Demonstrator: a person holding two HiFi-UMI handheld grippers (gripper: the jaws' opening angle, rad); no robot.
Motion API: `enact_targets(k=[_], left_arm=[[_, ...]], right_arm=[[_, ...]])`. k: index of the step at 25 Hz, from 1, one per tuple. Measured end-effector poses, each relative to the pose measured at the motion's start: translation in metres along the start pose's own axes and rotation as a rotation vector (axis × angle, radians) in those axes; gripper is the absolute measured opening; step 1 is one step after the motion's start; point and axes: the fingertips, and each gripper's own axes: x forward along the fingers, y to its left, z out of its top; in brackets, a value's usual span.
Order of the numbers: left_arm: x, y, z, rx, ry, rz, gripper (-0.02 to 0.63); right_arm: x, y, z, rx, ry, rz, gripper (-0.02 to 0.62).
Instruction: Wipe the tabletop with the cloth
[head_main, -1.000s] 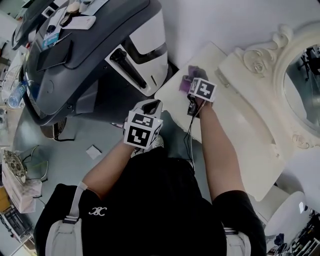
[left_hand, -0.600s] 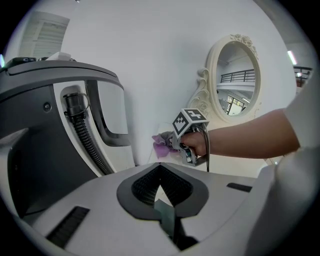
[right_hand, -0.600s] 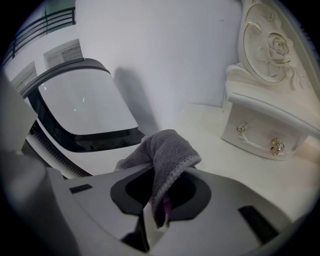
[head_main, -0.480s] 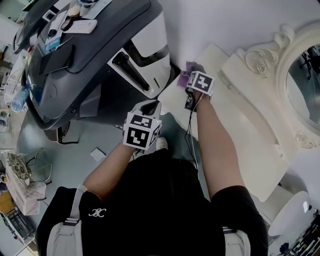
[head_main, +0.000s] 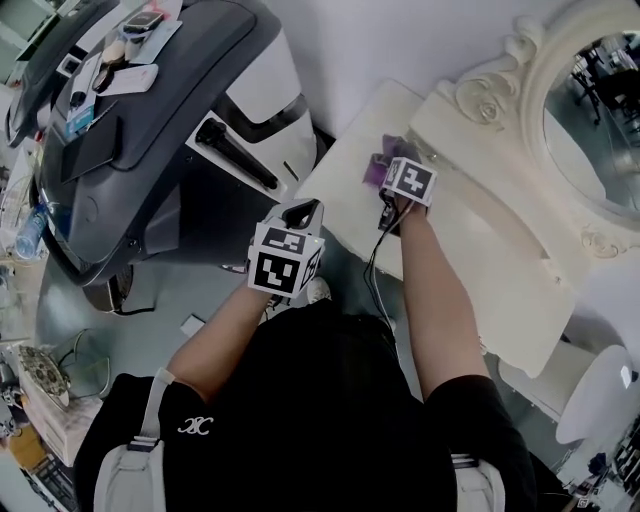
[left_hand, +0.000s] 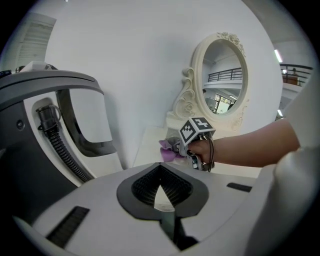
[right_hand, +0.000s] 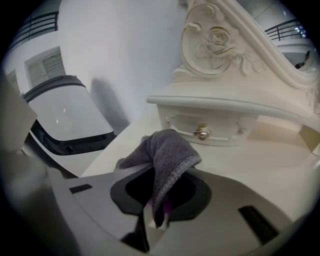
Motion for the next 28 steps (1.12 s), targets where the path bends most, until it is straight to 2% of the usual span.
enact_targets(k=[6, 13, 20, 26, 28], left_arm=[[0.022, -0.048, 0.017, 0.079, -0.004, -0.118, 0.000], [0.042, -0.118, 0.030, 0.155, 0.005, -0.219, 0.000], [0.056, -0.163, 0.035, 0.187, 0.015, -0.240, 0.000], [0.066, -0.193, 0.034, 0.201, 0.040, -0.220, 0.000], [0.070, -0.202, 0.032, 0.202, 0.052, -0.209, 0.000]], right_arm=[[-0.033, -0.084, -0.025, 0.083, 0.002, -0.080, 0.064], [-0.079, -0.208, -0.056, 0.207, -0.037, -0.248, 0.064], [-0.122, -0.323, -0.083, 0.252, -0.067, -0.409, 0.064], [-0.129, -0.384, -0.084, 0.261, -0.056, -0.436, 0.064], [-0.133, -0.409, -0.076, 0.209, -0.085, -0.475, 0.064]])
